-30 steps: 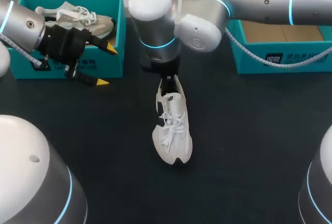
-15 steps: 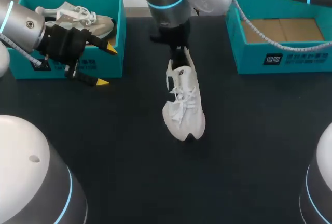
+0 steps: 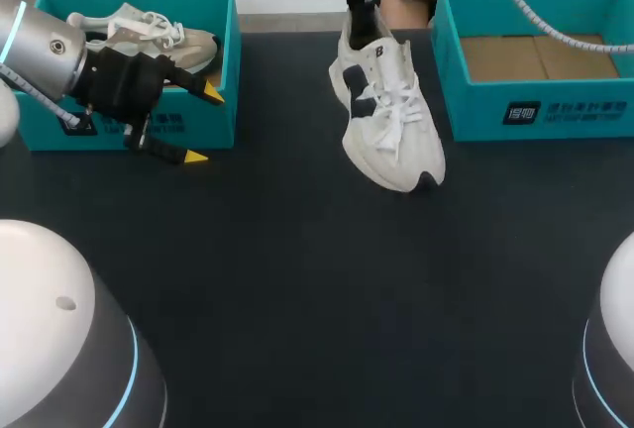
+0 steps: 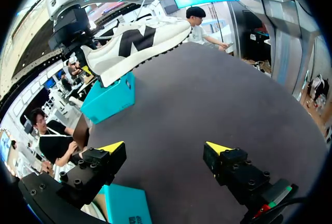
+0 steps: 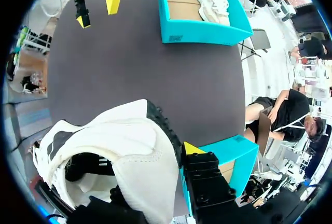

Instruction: Take the shoe out of the shoebox, open the shoe tongue, remove and reinsert the insole, then place the shoe into the shoebox

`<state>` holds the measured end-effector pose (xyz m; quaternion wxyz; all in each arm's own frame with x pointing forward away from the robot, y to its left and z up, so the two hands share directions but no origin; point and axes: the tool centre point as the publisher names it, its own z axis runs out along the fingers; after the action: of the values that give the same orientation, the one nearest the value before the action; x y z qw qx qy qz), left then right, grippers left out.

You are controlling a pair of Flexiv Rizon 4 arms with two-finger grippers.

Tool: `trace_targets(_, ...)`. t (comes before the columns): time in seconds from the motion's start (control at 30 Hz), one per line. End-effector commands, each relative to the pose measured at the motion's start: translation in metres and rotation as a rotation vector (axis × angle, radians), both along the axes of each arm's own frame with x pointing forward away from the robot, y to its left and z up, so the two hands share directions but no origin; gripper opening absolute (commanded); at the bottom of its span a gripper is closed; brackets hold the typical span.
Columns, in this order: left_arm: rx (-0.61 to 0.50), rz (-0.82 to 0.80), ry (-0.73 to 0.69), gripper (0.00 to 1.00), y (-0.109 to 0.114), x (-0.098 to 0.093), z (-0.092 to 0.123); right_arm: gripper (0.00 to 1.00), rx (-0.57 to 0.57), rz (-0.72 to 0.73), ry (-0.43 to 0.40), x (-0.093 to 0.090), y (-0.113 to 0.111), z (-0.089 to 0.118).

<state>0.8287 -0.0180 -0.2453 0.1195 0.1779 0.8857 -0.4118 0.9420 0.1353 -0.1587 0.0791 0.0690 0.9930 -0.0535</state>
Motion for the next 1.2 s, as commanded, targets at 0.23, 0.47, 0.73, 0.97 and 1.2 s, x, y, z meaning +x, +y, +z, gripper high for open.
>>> trace_targets(0.23, 0.002, 0.0, 0.0, 1.0, 0.0, 0.0, 0.0, 0.0, 0.011, -0.016, -0.011, -0.001, -0.006, 0.022)
trace_targets(0.47, 0.002, 0.0, 0.0, 1.0, 0.0, 0.0, 0.0, 0.0, 0.011, -0.016, -0.011, -0.001, -0.006, 0.022)
trace_targets(0.73, 0.002, 0.0, 0.0, 1.0, 0.0, 0.0, 0.0, 0.0, 0.011, -0.016, -0.011, -0.001, -0.006, 0.022)
trace_targets(0.97, 0.002, 0.0, 0.0, 1.0, 0.0, 0.0, 0.0, 0.0, 0.016, -0.068, 0.015, 0.015, -0.007, 0.021)
trace_targets(1.2, 0.002, 0.0, 0.0, 1.0, 0.0, 0.0, 0.0, 0.0, 0.035, -0.076, 0.034, 0.043, -0.048, 0.023)
